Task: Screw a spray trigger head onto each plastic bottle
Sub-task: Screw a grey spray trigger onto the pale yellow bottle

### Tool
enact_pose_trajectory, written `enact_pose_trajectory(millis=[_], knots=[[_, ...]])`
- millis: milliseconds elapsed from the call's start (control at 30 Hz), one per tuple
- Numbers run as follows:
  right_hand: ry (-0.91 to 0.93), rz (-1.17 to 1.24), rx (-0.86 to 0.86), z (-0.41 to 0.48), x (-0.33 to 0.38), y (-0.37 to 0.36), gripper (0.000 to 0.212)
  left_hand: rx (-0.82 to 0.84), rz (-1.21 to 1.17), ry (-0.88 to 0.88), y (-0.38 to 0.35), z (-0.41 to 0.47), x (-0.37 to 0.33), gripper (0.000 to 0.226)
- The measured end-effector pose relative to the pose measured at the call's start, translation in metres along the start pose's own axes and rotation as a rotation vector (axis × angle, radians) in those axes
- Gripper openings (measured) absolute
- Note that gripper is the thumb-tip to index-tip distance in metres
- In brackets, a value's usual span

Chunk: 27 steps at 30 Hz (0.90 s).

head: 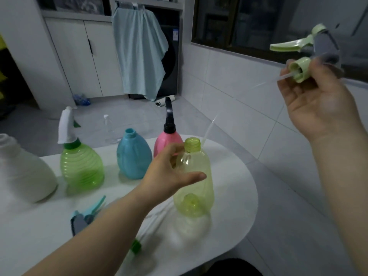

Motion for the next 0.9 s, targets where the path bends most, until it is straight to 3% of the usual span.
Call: enact_pose_trajectory(millis=[200, 667, 900], knots=[[-0.025, -0.049, 0.079, -0.018, -0.001, -0.029, 0.008, 0.03, -0.024, 0.017, -0.001, -0.036, 0.017, 0.066], [-0.136, -0.403, 0.292, -0.057, -0.049, -0.057, 0.012, 0.052, -0.105, -0.06, -0.002, -0.047, 0.027, 0.064], [-0.278, -0.638, 0.552, -0.078, -0.082, -0.056, 0.014, 0.078, -0.09, -0.056, -0.003, -0.045, 0.03, 0.061]])
Point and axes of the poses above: each hand's wrist, its own z-axis towards the middle knuckle, its own y-axis out of the back of the hand, x = y × z, the point moved 10 cm from there along z, towards the middle knuckle, and after that the axes turned 6 degrees about y, right-handed, at the moved point
